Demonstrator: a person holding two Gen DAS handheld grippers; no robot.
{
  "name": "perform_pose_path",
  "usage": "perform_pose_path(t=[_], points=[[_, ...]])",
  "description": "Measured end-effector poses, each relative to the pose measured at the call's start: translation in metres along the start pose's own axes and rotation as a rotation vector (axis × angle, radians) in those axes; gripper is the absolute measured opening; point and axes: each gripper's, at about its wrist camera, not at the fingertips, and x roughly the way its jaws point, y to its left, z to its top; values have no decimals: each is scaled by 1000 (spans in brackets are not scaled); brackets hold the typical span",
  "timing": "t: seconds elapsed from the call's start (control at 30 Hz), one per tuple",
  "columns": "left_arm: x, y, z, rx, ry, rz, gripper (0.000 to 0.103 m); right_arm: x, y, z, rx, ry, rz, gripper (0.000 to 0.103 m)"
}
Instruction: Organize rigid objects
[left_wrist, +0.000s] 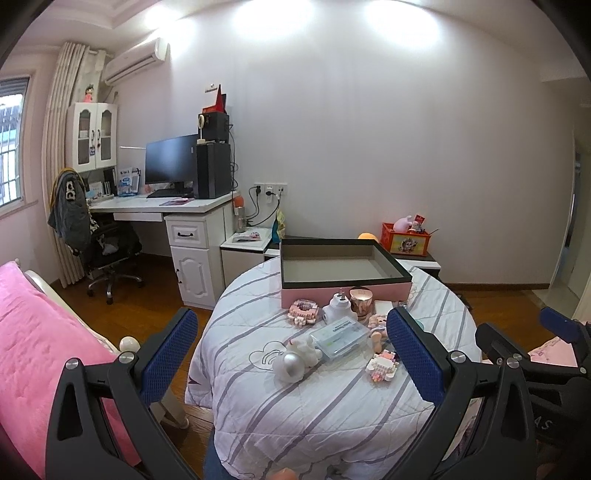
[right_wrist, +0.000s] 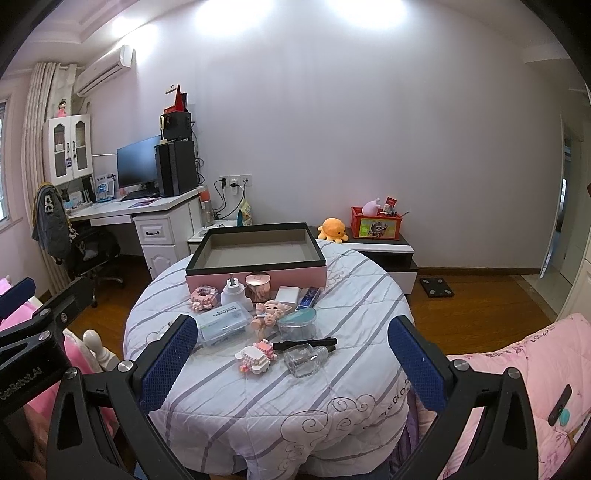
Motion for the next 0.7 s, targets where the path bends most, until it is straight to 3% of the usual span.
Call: perform_pose_path(t=[0.7], points=[[6,21,3,-41,4,-4,103,4,5,13,-9,19,-28,103]])
